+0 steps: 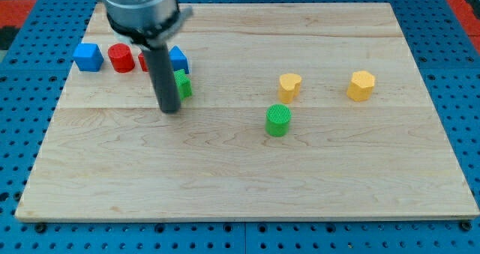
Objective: Form a line with green blocks and yellow heart
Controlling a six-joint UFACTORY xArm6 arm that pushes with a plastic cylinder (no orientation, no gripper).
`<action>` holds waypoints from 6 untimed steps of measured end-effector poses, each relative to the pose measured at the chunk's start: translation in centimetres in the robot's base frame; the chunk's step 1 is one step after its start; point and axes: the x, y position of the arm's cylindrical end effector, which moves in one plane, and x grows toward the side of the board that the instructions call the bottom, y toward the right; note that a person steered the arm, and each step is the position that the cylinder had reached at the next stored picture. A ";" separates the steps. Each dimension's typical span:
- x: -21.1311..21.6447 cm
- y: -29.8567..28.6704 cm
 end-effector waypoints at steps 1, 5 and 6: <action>2.9 9.0; 1.8 14.1; 0.6 12.4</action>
